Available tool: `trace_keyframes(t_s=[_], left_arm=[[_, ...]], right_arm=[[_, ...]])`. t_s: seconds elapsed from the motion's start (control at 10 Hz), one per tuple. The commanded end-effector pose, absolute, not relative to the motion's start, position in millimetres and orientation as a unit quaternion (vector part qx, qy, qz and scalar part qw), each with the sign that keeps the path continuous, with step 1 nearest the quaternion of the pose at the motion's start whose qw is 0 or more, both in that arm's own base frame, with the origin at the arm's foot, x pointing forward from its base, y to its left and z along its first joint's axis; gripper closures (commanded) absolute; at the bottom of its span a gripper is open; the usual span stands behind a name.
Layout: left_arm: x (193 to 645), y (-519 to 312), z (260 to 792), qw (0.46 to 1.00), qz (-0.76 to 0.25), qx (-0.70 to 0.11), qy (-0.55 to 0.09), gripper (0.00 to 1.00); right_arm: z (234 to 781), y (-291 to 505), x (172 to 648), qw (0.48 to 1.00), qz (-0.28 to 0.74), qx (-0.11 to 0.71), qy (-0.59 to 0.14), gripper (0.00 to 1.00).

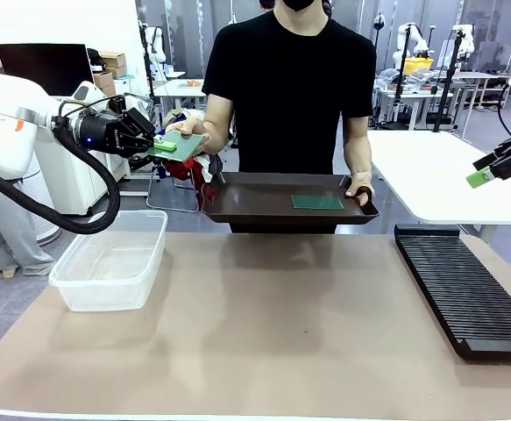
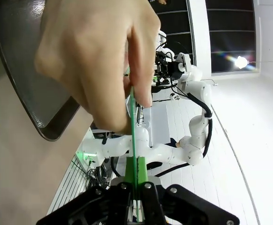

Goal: Sort PCBs into racks and boxes based on the side picked up.
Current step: If the short side of the Blank PCB is picked up, insert it into the PCB Rack ; if the long side is picked up, place it in the Organizing box.

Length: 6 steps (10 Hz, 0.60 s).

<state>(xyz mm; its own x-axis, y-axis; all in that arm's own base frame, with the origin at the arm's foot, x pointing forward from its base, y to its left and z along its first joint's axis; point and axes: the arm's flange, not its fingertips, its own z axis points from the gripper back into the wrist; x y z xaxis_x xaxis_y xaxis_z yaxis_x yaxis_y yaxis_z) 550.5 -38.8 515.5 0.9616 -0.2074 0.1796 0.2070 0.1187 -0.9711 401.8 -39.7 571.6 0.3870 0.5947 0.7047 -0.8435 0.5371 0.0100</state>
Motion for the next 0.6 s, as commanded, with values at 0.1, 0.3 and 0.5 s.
trace_keyframes(t_s=[0.1,0.3,0.5], left_arm=[[550.5,-39.0,516.7,0.745,-0.141,-0.652,0.002,1.0],[550.5,-39.0,516.7,0.745,-0.141,-0.652,0.002,1.0],[550.5,-39.0,516.7,0.745,-0.141,-0.652,0.002,1.0]], right_arm=[[571.3,-39.2,402.7,0.808,0.444,0.197,-0.334,0.0],[571.3,-39.2,402.7,0.808,0.444,0.197,-0.334,0.0],[571.3,-39.2,402.7,0.808,0.444,0.197,-0.334,0.0]])
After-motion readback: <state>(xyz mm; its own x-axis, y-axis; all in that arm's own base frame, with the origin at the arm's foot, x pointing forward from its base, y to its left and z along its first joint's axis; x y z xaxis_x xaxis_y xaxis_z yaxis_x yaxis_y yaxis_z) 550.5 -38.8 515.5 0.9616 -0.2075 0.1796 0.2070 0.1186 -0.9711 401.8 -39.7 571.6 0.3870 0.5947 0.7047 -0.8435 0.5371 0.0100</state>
